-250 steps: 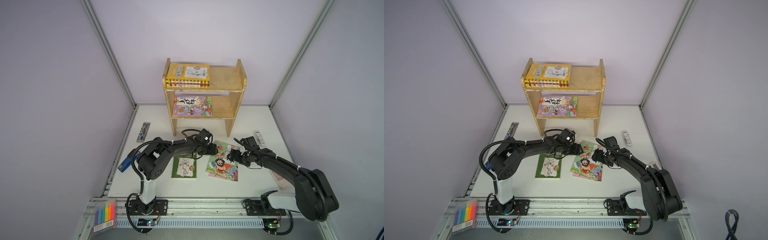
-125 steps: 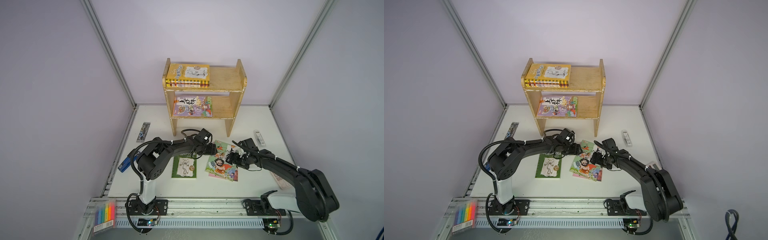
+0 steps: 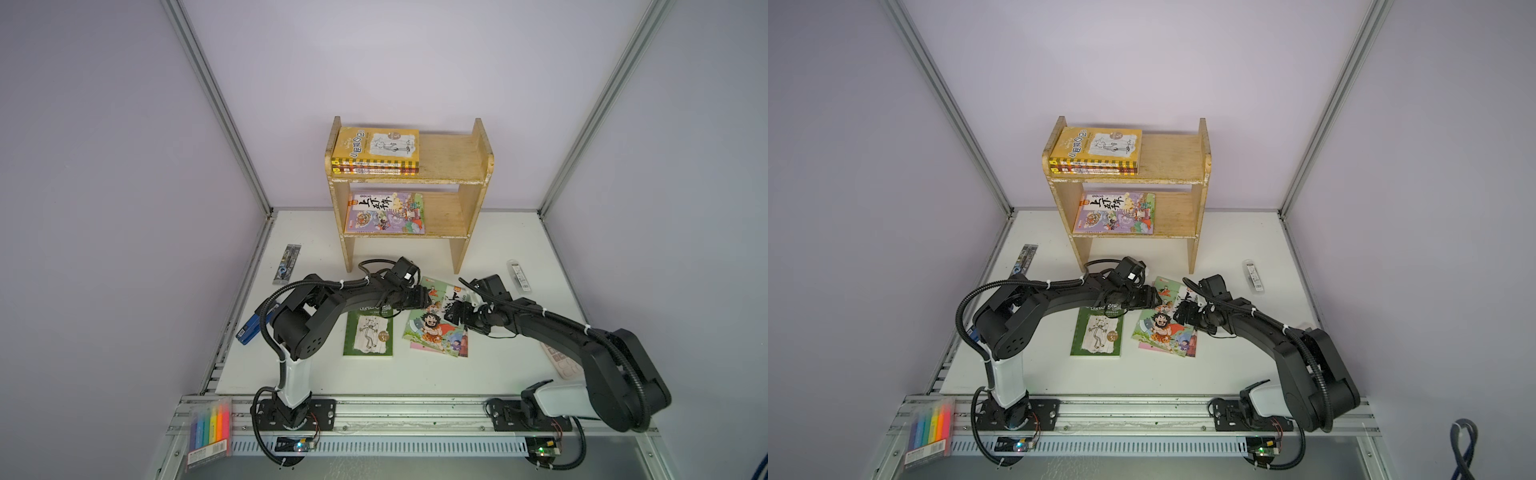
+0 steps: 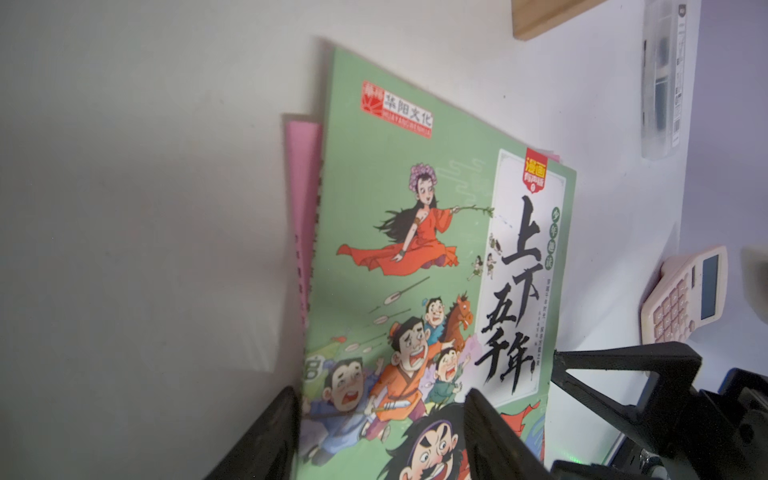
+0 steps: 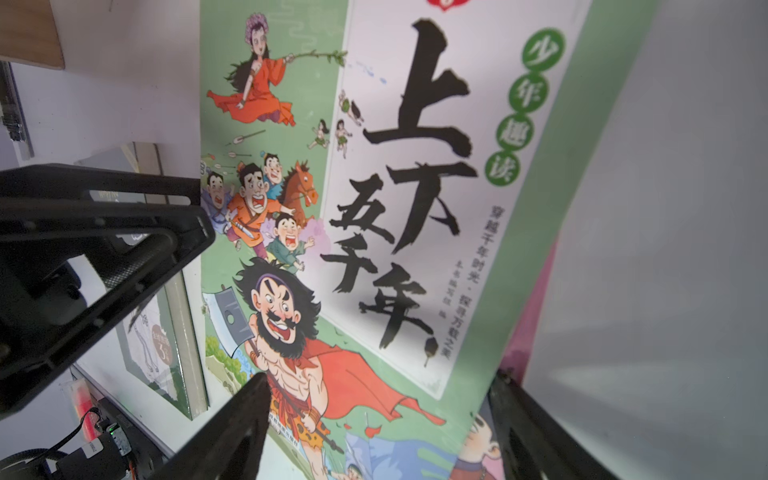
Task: Stacking books/files
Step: Pick up the book at the center of the table.
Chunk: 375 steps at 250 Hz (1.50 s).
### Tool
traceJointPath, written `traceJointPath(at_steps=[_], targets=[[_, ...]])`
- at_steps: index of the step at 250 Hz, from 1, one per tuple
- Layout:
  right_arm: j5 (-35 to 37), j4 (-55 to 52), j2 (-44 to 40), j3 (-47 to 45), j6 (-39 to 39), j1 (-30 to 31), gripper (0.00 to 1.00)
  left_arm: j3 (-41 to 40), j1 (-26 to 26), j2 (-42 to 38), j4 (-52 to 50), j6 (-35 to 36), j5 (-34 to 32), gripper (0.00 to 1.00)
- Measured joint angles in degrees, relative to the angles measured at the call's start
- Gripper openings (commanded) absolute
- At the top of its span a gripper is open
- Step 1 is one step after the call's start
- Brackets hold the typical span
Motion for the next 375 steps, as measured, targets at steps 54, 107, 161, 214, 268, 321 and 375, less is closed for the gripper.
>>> traceJointPath(at_steps=[54, 107, 161, 214, 268, 321, 375], targets=[[0.6, 0.9, 2.1, 1.5, 0.0, 0.9, 0.83, -1.3, 0.7, -0.5, 1.2, -0.4, -0.2, 0.54], [1.4, 2.3, 4.4, 2.8, 0.0, 1.0, 0.83, -3.2, 1.4, -2.7, 1.0, -0.8, -0.2, 0.46], [2.4, 3.5, 5.5, 3.3, 0.0, 1.0, 0.83, -3.3, 1.4, -4.5, 1.6, -0.8, 0.1, 0.42], [3.7, 4.1, 5.9, 3.4, 0.0, 1.0, 0.83, -3.1, 1.0, -6.1, 2.7, -0.8, 1.4, 0.4], [4.3, 4.7, 6.1, 3.5, -0.1, 1.0, 0.83, -1.1, -0.1, -6.9, 1.6, -0.1, 1.3, 0.25], [4.5, 4.7, 6.2, 3.5, -0.2, 1.0, 0.83, 2.3, -1.5, -6.1, -3.2, 1.8, -1.6, 0.1], [4.4, 4.9, 6.7, 3.7, -0.5, 1.1, 0.83, 5.0, -2.0, -4.4, -8.3, 3.0, -5.4, 0.06]])
